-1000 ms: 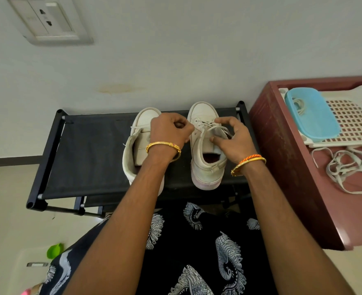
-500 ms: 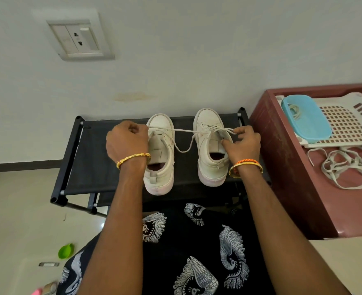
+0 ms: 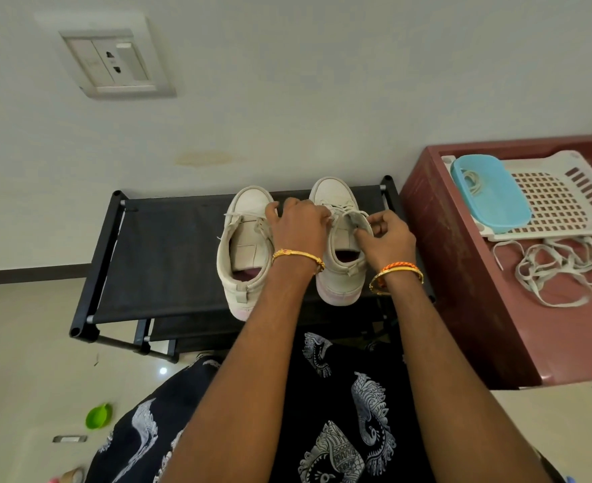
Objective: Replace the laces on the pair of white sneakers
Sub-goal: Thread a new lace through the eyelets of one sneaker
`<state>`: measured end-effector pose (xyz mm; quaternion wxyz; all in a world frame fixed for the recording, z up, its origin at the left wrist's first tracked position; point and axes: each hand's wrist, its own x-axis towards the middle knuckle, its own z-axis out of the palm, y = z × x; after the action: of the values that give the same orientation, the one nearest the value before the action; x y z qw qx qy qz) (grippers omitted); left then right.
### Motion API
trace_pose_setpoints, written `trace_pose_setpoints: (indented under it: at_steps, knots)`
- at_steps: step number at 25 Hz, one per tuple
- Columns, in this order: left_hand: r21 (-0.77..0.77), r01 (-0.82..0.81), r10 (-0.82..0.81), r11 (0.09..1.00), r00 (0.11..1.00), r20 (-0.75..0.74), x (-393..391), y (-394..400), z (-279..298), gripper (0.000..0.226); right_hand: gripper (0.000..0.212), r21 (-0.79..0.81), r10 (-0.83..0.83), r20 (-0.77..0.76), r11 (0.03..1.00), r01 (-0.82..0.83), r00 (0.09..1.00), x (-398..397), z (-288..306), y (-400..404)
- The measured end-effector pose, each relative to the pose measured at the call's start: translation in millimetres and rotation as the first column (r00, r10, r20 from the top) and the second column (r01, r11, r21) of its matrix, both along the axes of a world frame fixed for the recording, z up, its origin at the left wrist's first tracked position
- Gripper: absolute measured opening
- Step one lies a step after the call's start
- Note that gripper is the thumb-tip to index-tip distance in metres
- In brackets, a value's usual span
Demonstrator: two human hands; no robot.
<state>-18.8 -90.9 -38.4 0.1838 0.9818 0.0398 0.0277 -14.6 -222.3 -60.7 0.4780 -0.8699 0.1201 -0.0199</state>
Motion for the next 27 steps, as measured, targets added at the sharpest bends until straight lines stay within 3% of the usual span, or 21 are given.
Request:
trace_pose_setpoints:
  at_steps: [4, 10, 20, 23, 27]
  knots:
    - [-0.049, -0.069, 0.071, 0.996, 0.997, 0.037, 0, 11, -4, 0.024, 0.016, -0.019, 0.002, 0.009, 1.000, -0.002, 1.000, 4, -6, 0]
    - [-0.066, -0.229, 0.234, 0.971, 0.968, 0.085, -10, 39, 4, 0.022, 0.034, -0.051, -0.007, -0.031, 0.999, 0.005, 0.999, 7, -7, 1]
    - [-0.061, -0.386, 0.389, 0.920, 0.920, 0.042, -17, 71, 2, 0.025, 0.026, -0.030, 0.020, -0.055, 0.999, -0.022, 0.998, 8, -7, 0]
    - [-0.051, -0.227, 0.231, 0.973, 0.968, 0.103, -17, 51, 8, 0.033, 0.025, -0.070, 0.024, -0.028, 0.997, -0.026, 0.999, 9, -6, 1]
    - [-0.090, 0.088, -0.085, 0.992, 0.996, 0.036, -9, 7, 3, 0.031, 0.022, -0.173, 0.024, 0.032, 0.985, -0.018, 0.999, 9, -2, 12]
